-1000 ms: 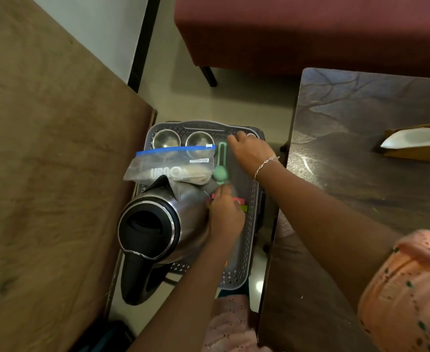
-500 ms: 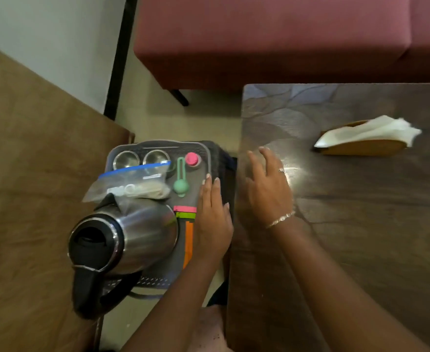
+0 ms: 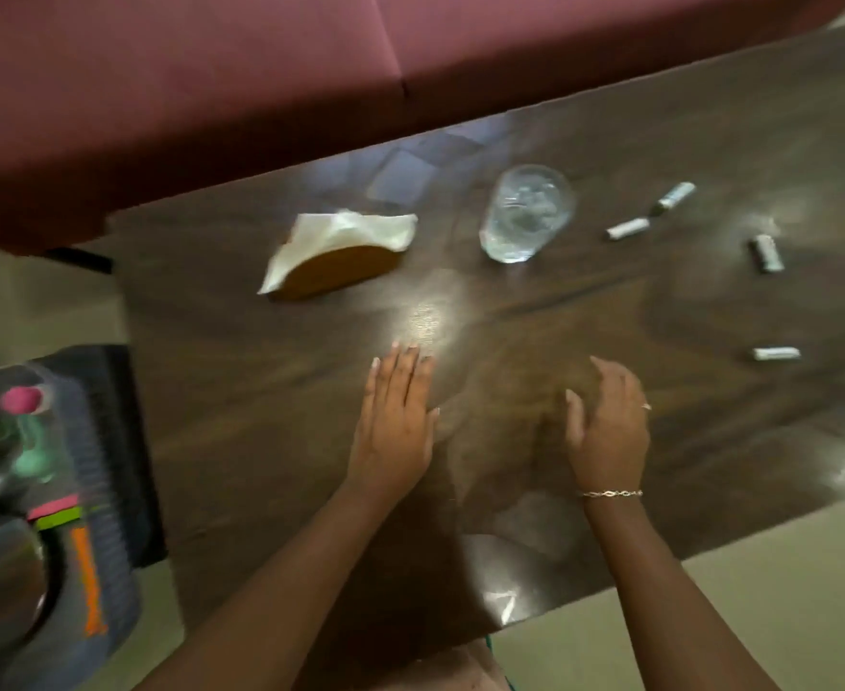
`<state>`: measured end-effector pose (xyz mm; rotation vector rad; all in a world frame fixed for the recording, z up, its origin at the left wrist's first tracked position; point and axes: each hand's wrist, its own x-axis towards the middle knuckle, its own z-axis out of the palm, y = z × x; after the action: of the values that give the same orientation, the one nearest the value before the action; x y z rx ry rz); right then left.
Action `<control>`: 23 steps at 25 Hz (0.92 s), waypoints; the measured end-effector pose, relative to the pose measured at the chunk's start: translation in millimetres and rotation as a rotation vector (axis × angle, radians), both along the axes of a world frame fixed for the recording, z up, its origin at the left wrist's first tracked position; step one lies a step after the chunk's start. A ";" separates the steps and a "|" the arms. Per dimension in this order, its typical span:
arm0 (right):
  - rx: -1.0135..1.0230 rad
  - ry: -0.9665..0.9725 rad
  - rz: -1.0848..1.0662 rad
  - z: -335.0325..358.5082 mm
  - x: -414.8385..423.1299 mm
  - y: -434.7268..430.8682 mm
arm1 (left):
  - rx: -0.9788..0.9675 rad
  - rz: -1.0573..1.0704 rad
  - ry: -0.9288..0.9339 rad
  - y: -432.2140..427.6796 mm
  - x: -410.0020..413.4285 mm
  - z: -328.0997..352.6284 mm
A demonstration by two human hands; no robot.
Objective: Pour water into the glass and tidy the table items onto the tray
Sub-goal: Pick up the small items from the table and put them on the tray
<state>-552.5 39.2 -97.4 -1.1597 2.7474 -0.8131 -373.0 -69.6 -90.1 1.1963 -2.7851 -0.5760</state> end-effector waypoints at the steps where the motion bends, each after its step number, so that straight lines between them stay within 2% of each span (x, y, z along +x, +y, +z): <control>1: -0.004 0.004 -0.083 2.2 -32.5 15.7 | -0.008 -0.067 0.026 3.9 -27.3 -2.7; 5: 0.099 0.034 -0.250 -0.7 -150.2 68.9 | 0.003 -0.279 0.112 19.5 -138.3 -15.6; 9: 0.312 0.069 -0.074 -29.5 -222.3 98.2 | -0.071 -0.380 0.067 5.8 -233.6 -34.2; 13: 0.371 0.078 0.065 -52.1 -250.2 109.0 | -0.220 -0.345 -0.003 -34.4 -302.1 -42.7; 16: 0.343 0.190 0.074 -56.9 -251.6 108.4 | -0.231 -0.326 -0.122 -55.1 -324.8 -46.3; 19: 0.332 0.262 0.017 -58.7 -249.3 105.6 | -0.118 -0.279 -0.188 -56.3 -335.4 -44.9; 23: 0.327 0.160 -0.119 -57.4 -226.2 100.0 | 0.021 -0.117 -0.089 -39.8 -306.2 -27.7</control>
<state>-778.6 139.2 -154.9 -1.0451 2.9509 -0.2682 -679.2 -109.4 -117.8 1.0948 -2.9469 -0.5757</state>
